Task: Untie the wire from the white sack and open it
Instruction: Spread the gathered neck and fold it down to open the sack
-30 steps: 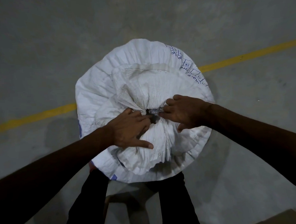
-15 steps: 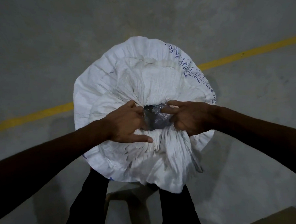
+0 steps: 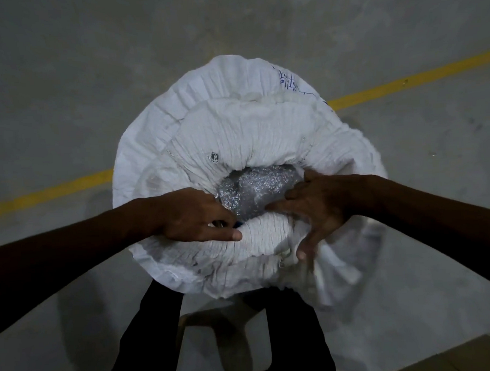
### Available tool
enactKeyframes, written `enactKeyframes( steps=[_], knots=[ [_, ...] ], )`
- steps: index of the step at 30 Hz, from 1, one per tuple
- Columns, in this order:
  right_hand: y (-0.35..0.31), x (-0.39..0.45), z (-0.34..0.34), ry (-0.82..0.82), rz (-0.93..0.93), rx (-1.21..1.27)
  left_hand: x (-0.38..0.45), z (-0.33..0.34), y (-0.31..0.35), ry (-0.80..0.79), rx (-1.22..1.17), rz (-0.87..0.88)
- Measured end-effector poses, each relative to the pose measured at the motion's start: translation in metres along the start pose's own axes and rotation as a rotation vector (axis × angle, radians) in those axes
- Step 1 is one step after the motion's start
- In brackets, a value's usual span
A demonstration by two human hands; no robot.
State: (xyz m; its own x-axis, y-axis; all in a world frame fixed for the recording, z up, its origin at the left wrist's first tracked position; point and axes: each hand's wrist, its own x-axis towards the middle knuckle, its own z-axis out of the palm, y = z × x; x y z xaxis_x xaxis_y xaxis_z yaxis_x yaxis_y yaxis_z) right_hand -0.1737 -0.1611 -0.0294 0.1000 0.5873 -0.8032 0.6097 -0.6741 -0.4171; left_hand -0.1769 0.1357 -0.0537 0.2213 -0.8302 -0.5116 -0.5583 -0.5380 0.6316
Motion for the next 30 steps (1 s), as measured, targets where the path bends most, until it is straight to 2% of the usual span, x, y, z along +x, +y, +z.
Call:
enactKeyframes(
  steps=[3, 6, 9, 11, 16, 20, 27, 30],
  knots=[
    [0.001, 0.005, 0.007, 0.029, 0.01, 0.049, -0.005, 0.009, -0.001, 0.006, -0.039, -0.023],
    [0.004, 0.009, 0.014, 0.131, 0.006, -0.011, -0.003, 0.014, 0.004, -0.035, -0.07, -0.032],
    [0.005, 0.01, 0.02, 0.29, -0.091, -0.064, 0.001, 0.01, 0.012, -0.132, -0.1, -0.033],
    [0.001, 0.012, 0.023, 0.309, -0.156, -0.072, 0.002, 0.007, 0.016, -0.175, -0.14, -0.036],
    [-0.01, 0.009, 0.029, 0.273, -0.151, 0.061, -0.001, -0.009, 0.015, -0.327, -0.332, -0.181],
    [-0.015, -0.001, 0.033, 0.277, -0.083, 0.203, -0.007, -0.006, 0.007, -0.261, -0.518, -0.167],
    [-0.016, 0.002, 0.029, 0.013, -0.059, 0.36, -0.021, 0.015, 0.005, -0.169, -0.416, -0.181],
    [-0.018, 0.0, 0.031, -0.086, -0.038, 0.335, -0.035, 0.017, 0.001, -0.19, -0.255, -0.237]
  ],
)
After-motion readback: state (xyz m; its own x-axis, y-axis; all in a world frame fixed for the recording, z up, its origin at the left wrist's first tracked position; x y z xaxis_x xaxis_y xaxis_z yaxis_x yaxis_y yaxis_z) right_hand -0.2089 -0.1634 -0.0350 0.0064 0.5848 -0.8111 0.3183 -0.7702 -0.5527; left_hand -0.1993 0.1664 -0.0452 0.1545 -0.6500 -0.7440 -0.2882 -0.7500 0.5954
